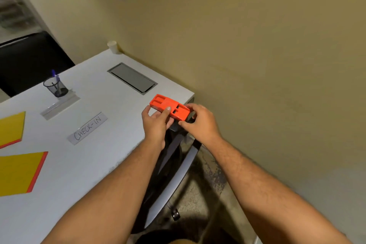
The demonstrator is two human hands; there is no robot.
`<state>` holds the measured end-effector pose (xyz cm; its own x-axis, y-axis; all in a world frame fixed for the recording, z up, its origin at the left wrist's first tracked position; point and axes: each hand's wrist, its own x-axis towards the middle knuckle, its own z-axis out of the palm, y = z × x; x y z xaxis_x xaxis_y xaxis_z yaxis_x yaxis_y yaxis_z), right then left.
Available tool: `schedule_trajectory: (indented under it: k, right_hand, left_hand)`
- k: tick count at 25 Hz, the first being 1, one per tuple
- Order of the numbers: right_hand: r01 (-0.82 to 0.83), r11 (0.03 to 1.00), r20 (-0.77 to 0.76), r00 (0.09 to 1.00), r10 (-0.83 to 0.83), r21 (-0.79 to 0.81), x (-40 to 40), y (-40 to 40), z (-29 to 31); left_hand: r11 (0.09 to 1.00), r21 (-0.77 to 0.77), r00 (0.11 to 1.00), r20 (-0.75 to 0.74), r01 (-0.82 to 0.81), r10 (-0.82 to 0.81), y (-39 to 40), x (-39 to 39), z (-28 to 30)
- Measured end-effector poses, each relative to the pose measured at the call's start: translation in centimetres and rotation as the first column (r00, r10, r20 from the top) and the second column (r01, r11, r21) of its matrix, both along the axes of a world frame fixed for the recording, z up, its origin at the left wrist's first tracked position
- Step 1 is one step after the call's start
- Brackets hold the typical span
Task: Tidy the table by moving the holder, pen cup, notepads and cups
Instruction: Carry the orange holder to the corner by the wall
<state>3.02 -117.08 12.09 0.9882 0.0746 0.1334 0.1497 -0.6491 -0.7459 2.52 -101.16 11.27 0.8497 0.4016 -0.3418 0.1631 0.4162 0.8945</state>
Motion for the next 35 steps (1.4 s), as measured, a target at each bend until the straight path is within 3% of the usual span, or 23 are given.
schedule_trajectory:
  k: [9, 13, 17, 21, 26, 31, 35]
  right_hand:
    - [0.020, 0.998, 0.023, 1.000, -0.018, -0.062, 10.7, -1.3, -1.3]
    - [0.020, 0.997, -0.061, 0.998, -0.024, -0.071, 15.6, -1.5, -3.7]
    - [0.041, 0.998, -0.075, 0.996, -0.038, 0.041, 22.1, -0.5, -7.7]
    - [-0.025, 0.998, -0.222, 0.974, 0.036, 0.052, 29.4, 0.8, -10.9]
    - [-0.060, 0.998, -0.251, 0.966, 0.065, 0.026, 37.5, 3.2, -14.3]
    - [-0.080, 0.997, -0.354, 0.932, 0.077, 0.004, 41.5, 5.9, -17.2]
    - [-0.098, 0.994, -0.323, 0.943, 0.074, -0.059, 43.0, 6.9, -19.8]
  left_hand:
    - [0.994, 0.084, 0.998, 0.006, 0.069, -0.070, -1.4, 10.1, -1.4]
    - [0.973, 0.188, 0.989, -0.087, 0.131, -0.116, -2.8, 14.4, -3.6]
    - [0.950, 0.293, 0.979, -0.198, 0.109, -0.051, -3.4, 20.6, -6.2]
    - [0.942, 0.314, 0.955, -0.296, 0.117, -0.020, -3.3, 26.3, -8.6]
    - [0.940, 0.309, 0.932, -0.361, 0.147, -0.027, -1.3, 33.1, -11.5]
    - [0.935, 0.246, 0.863, -0.493, 0.254, -0.105, 1.2, 36.6, -14.9]
    - [0.914, 0.284, 0.834, -0.544, 0.289, -0.095, 1.7, 37.1, -17.3]
